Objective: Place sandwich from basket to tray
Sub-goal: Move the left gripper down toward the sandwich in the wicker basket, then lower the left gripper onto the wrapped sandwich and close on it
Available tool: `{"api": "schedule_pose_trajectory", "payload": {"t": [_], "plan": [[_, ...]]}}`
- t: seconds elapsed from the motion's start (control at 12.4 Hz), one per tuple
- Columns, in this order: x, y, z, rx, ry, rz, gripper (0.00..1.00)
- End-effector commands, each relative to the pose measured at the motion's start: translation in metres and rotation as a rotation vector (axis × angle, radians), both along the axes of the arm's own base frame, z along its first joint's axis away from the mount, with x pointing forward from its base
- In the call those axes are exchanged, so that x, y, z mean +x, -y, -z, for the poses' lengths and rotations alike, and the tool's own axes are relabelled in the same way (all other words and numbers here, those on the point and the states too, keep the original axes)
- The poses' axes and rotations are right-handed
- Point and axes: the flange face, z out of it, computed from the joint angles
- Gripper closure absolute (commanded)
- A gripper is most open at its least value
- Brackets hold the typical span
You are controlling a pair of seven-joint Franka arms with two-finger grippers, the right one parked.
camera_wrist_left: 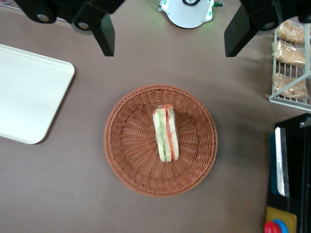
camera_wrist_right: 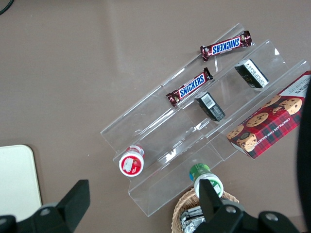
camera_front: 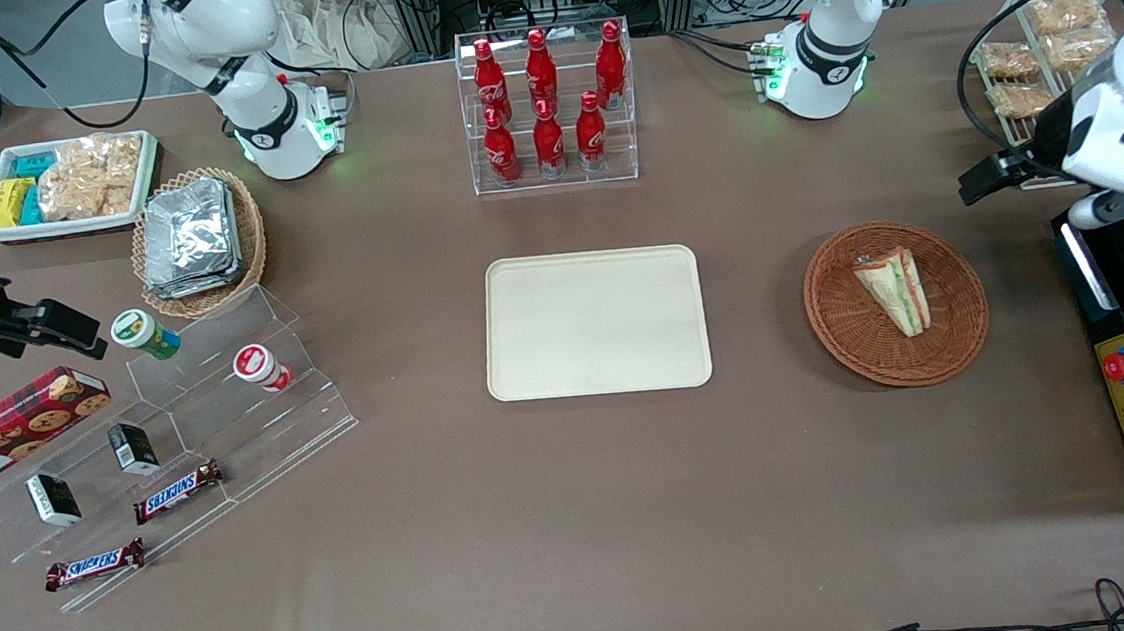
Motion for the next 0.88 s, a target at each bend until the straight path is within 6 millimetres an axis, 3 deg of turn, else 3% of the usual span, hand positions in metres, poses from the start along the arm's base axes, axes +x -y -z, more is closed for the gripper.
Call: {"api": "schedule_pose_trajectory", "payload": {"t": [0.0, 0.16, 0.48, 0.8], "plan": [[-0.033, -0.011, 0.061, 0.007, 0.032, -0.022, 0.00], [-0.048, -0.016, 0.117, 0.013, 0.084, -0.027, 0.00], [-0.057, -0.019, 0.217, 0.000, 0.167, -0.052, 0.00], [-0.054, -0.019, 0.290, -0.025, 0.140, -0.063, 0.00]]}}
